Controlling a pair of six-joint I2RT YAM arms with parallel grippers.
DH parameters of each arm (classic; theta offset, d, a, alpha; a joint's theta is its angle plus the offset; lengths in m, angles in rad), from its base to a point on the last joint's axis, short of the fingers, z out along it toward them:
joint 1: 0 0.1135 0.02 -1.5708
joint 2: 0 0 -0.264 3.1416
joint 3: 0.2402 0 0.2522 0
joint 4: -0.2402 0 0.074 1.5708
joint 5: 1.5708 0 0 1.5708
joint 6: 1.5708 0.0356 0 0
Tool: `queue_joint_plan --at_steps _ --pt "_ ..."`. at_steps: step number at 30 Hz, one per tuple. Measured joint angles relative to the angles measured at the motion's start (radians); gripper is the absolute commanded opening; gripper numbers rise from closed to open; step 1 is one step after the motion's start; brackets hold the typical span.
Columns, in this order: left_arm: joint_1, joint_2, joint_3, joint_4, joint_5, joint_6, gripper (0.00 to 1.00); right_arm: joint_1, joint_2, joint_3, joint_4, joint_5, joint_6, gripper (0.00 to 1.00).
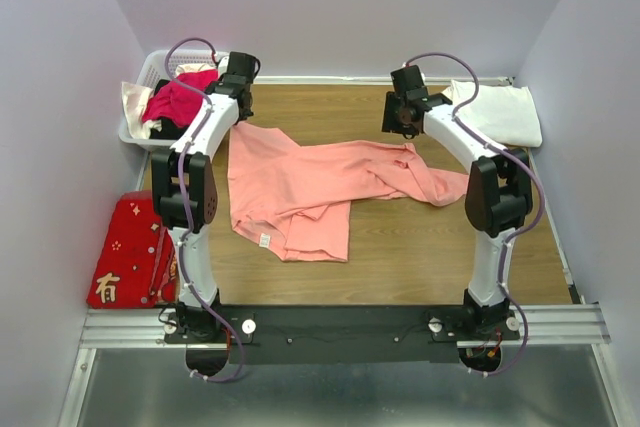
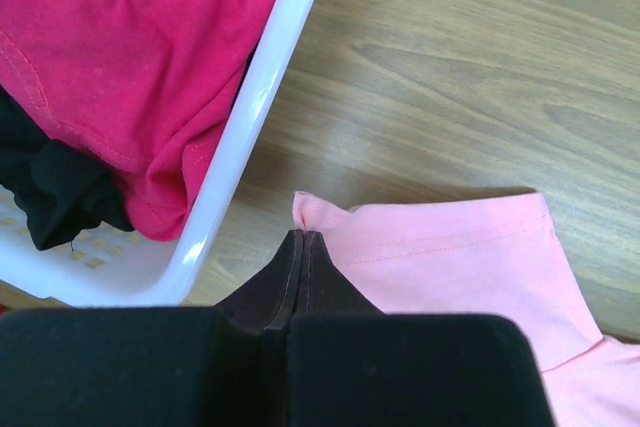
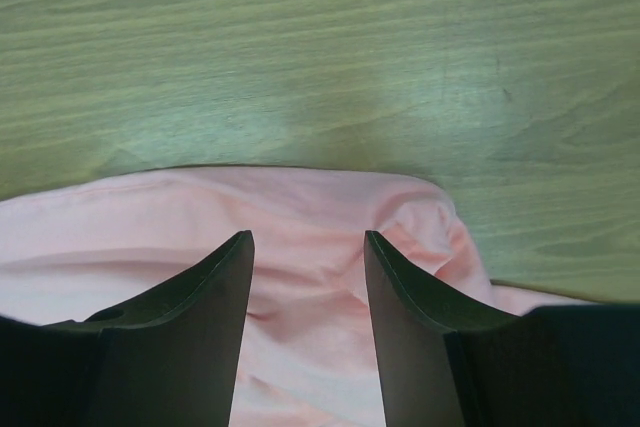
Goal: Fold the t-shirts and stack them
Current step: Flatten the tshirt out
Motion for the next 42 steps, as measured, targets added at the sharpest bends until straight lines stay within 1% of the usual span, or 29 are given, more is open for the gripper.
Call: queue_joint_plan --at_steps 7,12,19,26,33,42 --pt "0.002 -0.006 -0.042 -0.008 -0.01 0.0 0.0 -0.014 0.058 0.007 -0.036 0.005 -0.001 0.57" --pt "0.011 -0.012 -0.053 -0.011 -0.02 0.0 0.0 -0.027 0.061 -0.013 -0.048 -0.017 0.005 0.57" --pt "0.023 -0.035 -0.053 -0.012 -0.024 0.005 0.0 -0.075 0.098 -0.022 -0.052 -0.093 0.021 0.57" --pt "0.033 -0.053 -0.053 -0.018 -0.024 0.015 0.0 -0.094 0.153 -0.011 -0.058 -0.147 0.029 0.56" --pt "0.034 -0.095 -0.06 -0.03 -0.025 0.022 0.0 -0.097 0.21 0.076 -0.069 -0.135 0.034 0.56" --pt "0.035 -0.182 -0.136 -0.044 -0.042 0.022 0.0 -0.143 0.33 0.27 -0.072 -0.073 0.05 0.56"
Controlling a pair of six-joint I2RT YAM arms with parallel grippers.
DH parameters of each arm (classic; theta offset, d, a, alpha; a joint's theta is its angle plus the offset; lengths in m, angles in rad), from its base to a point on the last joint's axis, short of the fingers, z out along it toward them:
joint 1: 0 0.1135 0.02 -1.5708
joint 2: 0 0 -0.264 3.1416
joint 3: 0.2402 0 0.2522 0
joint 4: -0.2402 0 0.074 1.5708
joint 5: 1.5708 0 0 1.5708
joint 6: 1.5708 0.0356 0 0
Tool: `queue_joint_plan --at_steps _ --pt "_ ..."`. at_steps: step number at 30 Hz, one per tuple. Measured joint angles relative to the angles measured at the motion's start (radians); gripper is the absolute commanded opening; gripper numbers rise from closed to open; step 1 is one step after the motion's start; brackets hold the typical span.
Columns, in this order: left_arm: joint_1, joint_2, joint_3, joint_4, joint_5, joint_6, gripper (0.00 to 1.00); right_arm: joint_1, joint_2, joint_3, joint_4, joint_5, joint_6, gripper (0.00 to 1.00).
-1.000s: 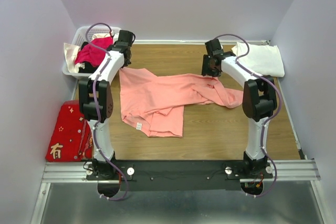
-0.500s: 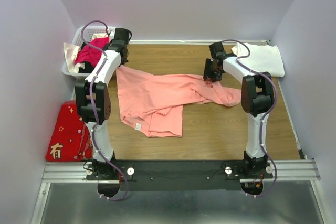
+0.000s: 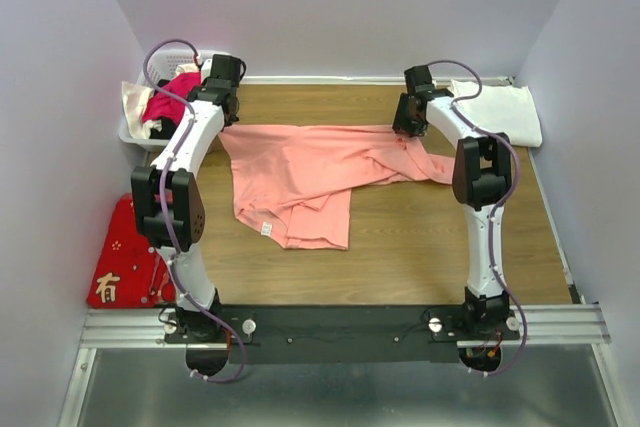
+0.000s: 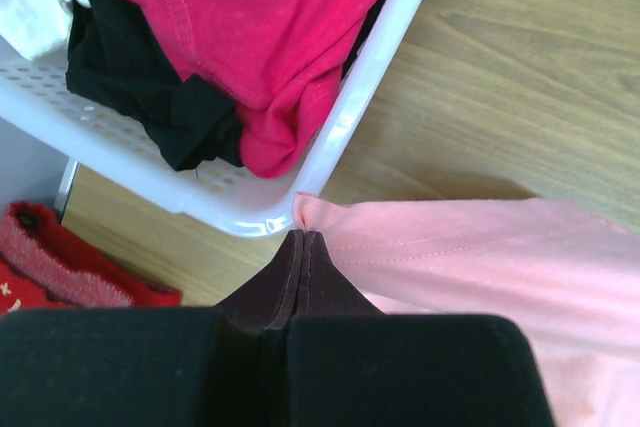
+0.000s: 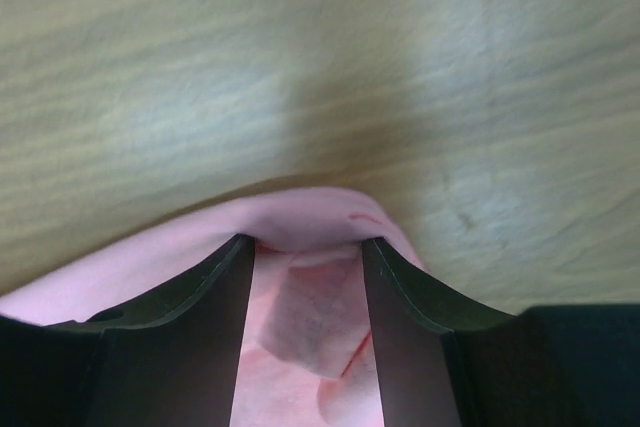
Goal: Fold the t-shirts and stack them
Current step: Flatten the tshirt out
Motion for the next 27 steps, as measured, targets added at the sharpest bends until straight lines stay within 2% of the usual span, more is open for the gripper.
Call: queue_joint_plan --at_steps 6,16,27 --pt "0.009 -0.03 -0.048 -0.006 -0.01 0.0 0.0 -0.039 0.043 0.093 -0.002 0.049 0.002 0.56" --pt "0.047 -0.069 -0.062 -0.02 -0.039 0.001 0.0 -0.099 0.043 0.132 -0.001 0.1 -0.003 0.54" --pt "0.048 -0.071 -0.062 -0.02 -0.038 0.004 0.0 -0.047 -0.06 0.059 -0.002 -0.065 -0.04 0.54"
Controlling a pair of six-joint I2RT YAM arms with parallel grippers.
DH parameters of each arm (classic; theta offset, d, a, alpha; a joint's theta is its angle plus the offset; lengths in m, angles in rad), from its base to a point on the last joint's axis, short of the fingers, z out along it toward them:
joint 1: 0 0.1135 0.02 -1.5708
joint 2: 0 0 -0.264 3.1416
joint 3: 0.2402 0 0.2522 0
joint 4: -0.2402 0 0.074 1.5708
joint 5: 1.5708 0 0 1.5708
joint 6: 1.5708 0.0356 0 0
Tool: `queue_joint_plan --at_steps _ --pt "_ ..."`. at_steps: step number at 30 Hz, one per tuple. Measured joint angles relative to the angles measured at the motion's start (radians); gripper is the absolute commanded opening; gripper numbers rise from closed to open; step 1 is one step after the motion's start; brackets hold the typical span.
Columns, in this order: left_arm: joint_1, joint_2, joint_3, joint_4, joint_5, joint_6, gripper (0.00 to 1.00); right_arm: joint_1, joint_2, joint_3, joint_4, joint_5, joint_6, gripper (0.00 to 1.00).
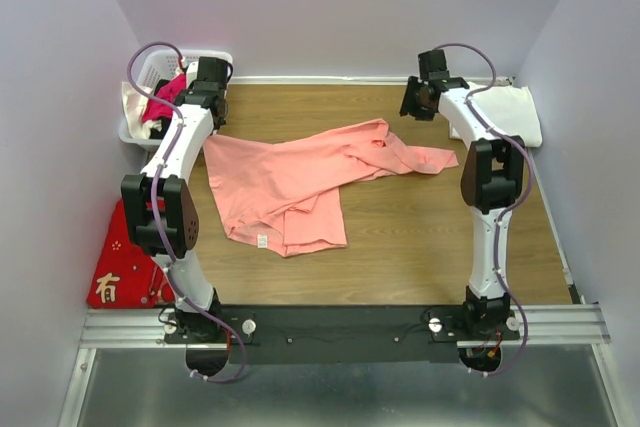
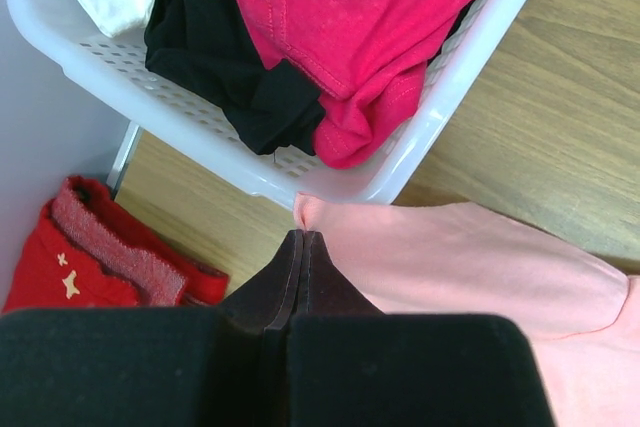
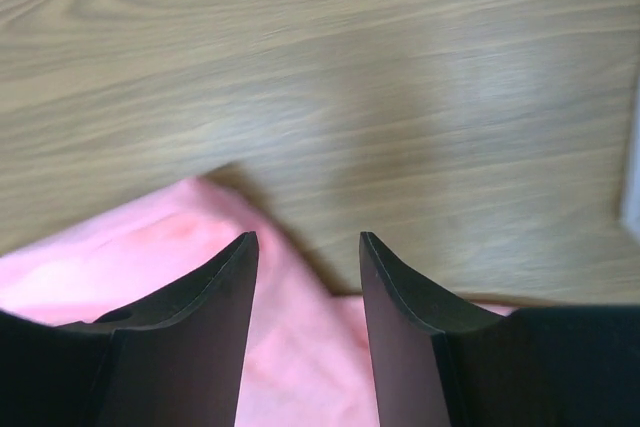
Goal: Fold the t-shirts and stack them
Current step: Flatten the tshirt out
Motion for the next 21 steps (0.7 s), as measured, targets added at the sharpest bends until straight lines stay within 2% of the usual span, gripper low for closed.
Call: queue_joint_plan --at_steps 8,21 --pt "0.0 0.0 0.0 0.0 0.009 0.0 0.0 0.063 -0.028 -0.04 0.001 -0.151 -0.027 0.54" --pt "0.0 0.0 0.0 0.001 0.019 0.0 0.0 0.067 0.008 -0.048 0.001 -0.236 -0.044 0.51"
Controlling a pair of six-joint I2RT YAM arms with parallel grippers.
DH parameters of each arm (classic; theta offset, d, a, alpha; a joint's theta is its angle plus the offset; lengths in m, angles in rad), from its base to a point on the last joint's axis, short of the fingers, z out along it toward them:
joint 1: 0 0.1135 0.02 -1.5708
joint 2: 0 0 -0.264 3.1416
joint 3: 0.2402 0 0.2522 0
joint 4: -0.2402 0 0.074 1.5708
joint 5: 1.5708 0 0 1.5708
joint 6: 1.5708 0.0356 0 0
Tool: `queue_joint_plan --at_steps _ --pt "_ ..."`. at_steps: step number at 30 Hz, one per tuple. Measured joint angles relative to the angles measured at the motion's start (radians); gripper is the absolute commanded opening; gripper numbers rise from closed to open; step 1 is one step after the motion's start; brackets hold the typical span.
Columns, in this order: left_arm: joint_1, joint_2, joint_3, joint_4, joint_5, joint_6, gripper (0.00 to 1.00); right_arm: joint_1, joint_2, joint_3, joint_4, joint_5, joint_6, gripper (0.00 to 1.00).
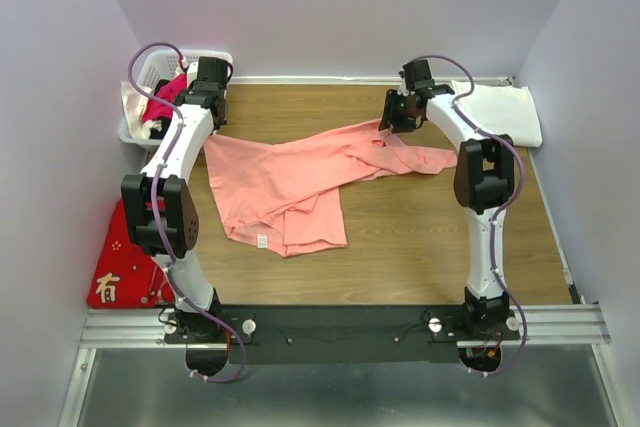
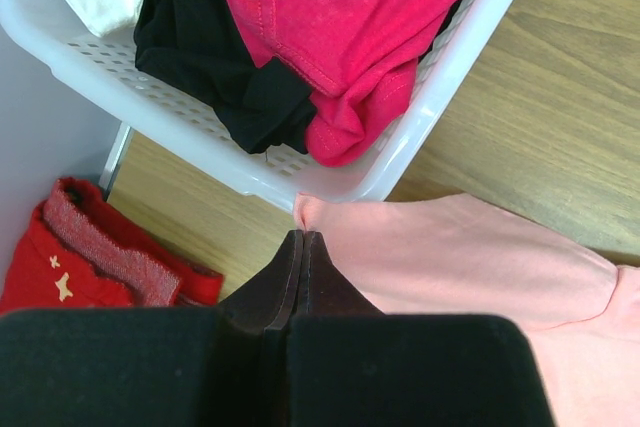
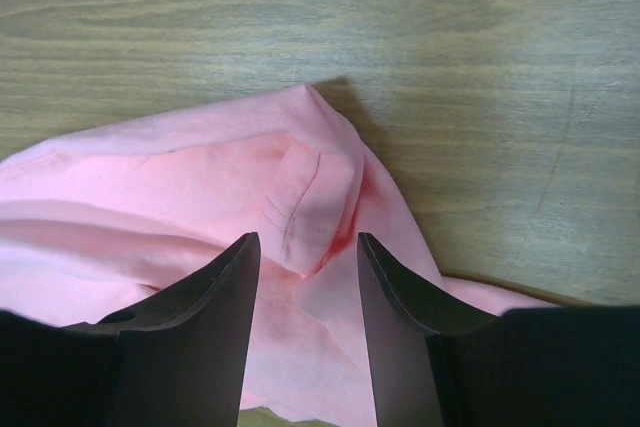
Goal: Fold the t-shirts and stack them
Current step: Flatten the tshirt out
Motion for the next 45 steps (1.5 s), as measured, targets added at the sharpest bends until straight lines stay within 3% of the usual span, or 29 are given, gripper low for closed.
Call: queue_joint_plan --at_steps 9,17,23,27,35,45 --pt "0.0 0.005 0.0 0.0 0.007 0.0 0.0 0.016 0.021 -0.014 0.0 -0.028 -0.002 0.47" --pt "0.0 0.011 0.0 0.0 0.014 0.001 0.0 0.024 0.06 -0.014 0.0 -0.042 -0.008 0.36" --pt "0.0 0.011 0.0 0.001 0.014 0.001 0.0 0.025 0.061 -0.014 0.0 -0.042 -0.009 0.07" --pt "0.0 0.011 0.0 0.0 0.014 0.001 0.0 0.026 0.061 -0.014 0.0 -0.034 -0.008 0.07" --pt "0.0 0.023 0.001 0.0 0.014 0.001 0.0 0.029 0.061 0.016 -0.009 0.019 -0.008 0.17" --pt "0.0 0.025 0.001 0.0 0.014 0.005 0.0 0.029 0.061 0.07 -0.009 0.026 -0.009 0.15"
